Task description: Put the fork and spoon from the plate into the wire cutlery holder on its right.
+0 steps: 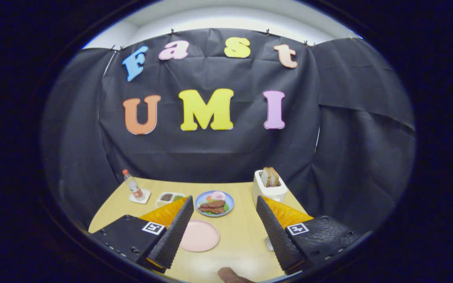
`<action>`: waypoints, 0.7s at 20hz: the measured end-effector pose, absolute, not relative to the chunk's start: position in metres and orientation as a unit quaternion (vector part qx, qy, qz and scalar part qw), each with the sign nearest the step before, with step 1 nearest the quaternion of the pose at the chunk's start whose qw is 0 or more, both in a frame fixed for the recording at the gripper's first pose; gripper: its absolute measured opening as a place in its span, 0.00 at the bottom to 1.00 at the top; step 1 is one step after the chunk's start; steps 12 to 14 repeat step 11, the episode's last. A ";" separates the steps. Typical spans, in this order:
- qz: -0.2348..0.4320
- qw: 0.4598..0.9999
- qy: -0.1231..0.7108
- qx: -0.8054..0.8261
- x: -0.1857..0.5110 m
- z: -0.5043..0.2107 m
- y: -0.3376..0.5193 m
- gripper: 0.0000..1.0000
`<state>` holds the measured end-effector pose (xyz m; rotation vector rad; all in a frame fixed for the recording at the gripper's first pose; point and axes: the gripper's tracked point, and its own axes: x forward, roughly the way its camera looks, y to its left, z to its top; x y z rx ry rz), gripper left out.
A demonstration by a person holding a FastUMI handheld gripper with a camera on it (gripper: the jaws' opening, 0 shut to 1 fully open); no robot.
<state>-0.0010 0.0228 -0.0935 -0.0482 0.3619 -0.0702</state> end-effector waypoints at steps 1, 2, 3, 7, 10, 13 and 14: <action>-0.035 0.986 0.163 -0.023 -0.005 -0.087 0.028 0.96; -0.035 0.988 0.149 -0.026 -0.009 -0.083 0.033 0.96; -0.036 0.989 0.139 -0.031 -0.015 -0.081 0.037 0.96; -0.032 0.990 0.133 -0.034 -0.031 -0.081 0.053 0.96; -0.035 0.991 0.127 -0.020 -0.038 -0.076 0.053 0.96; -0.038 0.991 0.127 -0.017 -0.041 -0.076 0.051 0.96; -0.038 0.991 0.127 -0.017 -0.041 -0.076 0.051 0.96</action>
